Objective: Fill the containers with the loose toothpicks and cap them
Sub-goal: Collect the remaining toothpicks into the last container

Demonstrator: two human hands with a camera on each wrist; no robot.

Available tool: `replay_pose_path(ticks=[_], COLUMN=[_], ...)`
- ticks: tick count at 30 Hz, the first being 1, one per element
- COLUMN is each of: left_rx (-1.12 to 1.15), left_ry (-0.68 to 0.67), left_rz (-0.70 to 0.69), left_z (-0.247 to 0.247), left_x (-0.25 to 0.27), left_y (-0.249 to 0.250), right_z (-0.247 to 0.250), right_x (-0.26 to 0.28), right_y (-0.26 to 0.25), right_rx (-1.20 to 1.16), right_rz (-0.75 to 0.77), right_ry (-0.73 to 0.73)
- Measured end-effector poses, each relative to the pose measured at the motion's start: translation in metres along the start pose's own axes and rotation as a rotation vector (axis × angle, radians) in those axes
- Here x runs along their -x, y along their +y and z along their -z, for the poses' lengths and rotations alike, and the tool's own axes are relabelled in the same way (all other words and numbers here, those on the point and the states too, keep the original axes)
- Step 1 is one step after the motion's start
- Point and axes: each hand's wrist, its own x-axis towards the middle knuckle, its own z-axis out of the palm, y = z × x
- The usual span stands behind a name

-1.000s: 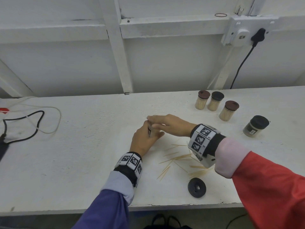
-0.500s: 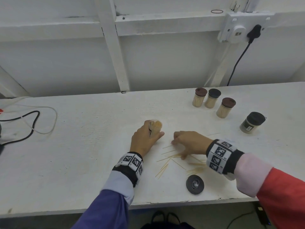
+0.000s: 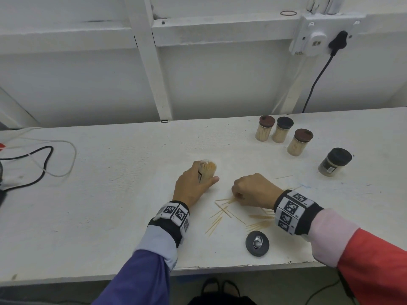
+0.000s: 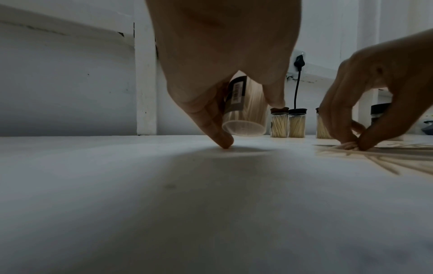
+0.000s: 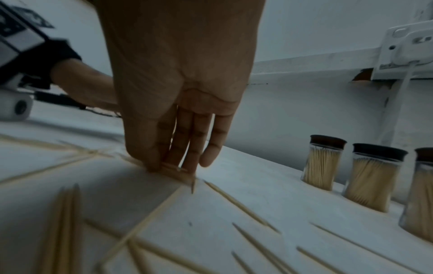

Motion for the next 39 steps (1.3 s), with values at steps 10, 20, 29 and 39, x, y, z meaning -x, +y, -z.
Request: replay_pose_path(ticks=[10,20,29,39], left_rx=[0.01,-0.002,0.021,0.069], left_ry=[-0.009,-0.05,-0.124,-0.073], left_rz=[0.006,-0.017,-0.039,-0.03], left_z=[0.0,0.0,-0.001,0.001], left_x=[-0.001,-0.002,-0.001,-0.003], left_y=[0.0,0.0,0.002,0.002], right_z=[0.01,0.067,0.09,0.095], right_x=[0.0,-0.011,-0.047,-0.057], right_y=[0.015,0.034,-0.003,0.001], right_rx=[-0.237,-0.498,-0.243,-0.553], right_rz=[-0.054,-0.064,0.047,0.047], right_ry=[0.044,0.264,0.154,0.312])
